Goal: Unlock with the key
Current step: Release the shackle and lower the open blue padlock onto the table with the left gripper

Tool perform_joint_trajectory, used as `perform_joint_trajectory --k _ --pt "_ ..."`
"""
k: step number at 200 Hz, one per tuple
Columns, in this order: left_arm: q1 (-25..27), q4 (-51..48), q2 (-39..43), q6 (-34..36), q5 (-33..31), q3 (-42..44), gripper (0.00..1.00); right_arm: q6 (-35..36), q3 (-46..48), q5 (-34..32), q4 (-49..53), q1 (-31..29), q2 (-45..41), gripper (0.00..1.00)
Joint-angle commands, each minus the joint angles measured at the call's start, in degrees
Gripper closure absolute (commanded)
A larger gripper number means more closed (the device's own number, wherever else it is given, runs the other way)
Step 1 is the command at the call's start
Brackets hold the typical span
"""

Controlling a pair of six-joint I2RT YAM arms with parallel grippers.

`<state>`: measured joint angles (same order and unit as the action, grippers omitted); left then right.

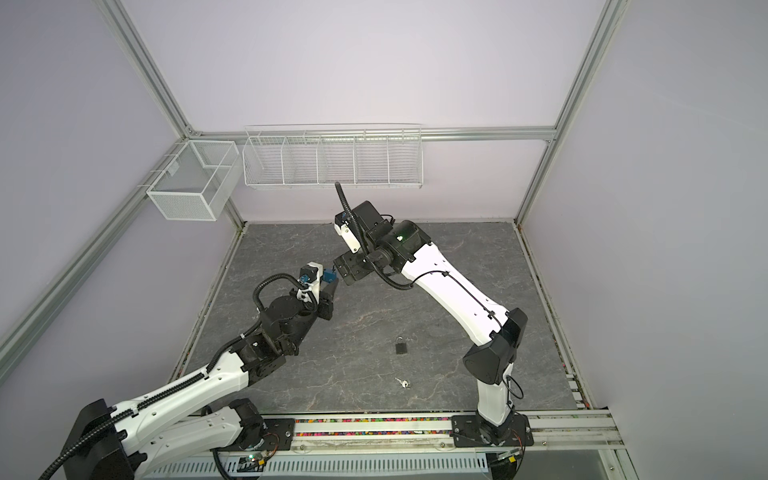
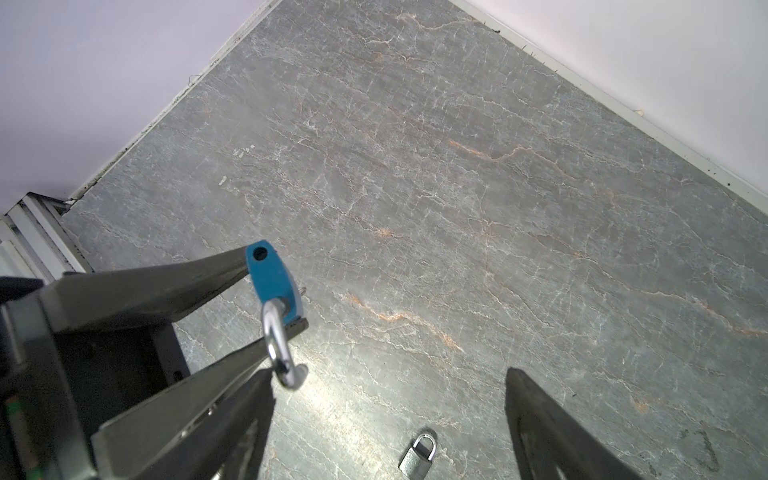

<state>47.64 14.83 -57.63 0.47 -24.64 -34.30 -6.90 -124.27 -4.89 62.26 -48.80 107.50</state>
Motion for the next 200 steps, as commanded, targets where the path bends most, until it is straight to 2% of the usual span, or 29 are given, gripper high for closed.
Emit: perform_joint_trajectory --k 1,22,101,121,142,158,171,200 --pt "-0.18 0.96 0.71 -0.64 -0.93 -1.83 1.0 -0.49 -1.1 0.65 0.61 0.14 -0.7 0.12" --pt "-0.1 0.99 1.32 -1.49 -0.89 -1.32 1.0 0.35 -0.83 -1.86 2.04 0.63 -0.4 0.12" --pt "-0.11 -1.25 2.28 -2.6 -0.49 -1.55 1.0 0.54 0.47 -0.64 0.83 0.8 -1.29 0.12" --pt "-0.21 -3.82 1.24 -3.28 -1.89 -2.61 1.0 0.92 1.3 3.2 0.47 0.46 -2.94 0.12" --pt "-0.82 -12.66 -1.2 -7.7 -3.46 -5.77 1.0 -0.75 7.61 4.7 -2.94 1.04 -7.26 0.12" --pt "-1.29 -23.22 -3.95 -13.83 -4.52 -9.07 1.0 -3.98 13.75 1.76 -4.36 2.74 -10.54 0.12" --pt "-1.57 -31.12 -5.84 -20.17 -4.89 -11.18 1.0 -5.9 21.5 3.76 -9.24 4.28 -14.55 0.12" --pt "-3.82 -42.25 -9.57 -31.91 4.73 -13.33 1.0 -11.85 39.46 5.28 -20.88 6.67 -22.81 0.12"
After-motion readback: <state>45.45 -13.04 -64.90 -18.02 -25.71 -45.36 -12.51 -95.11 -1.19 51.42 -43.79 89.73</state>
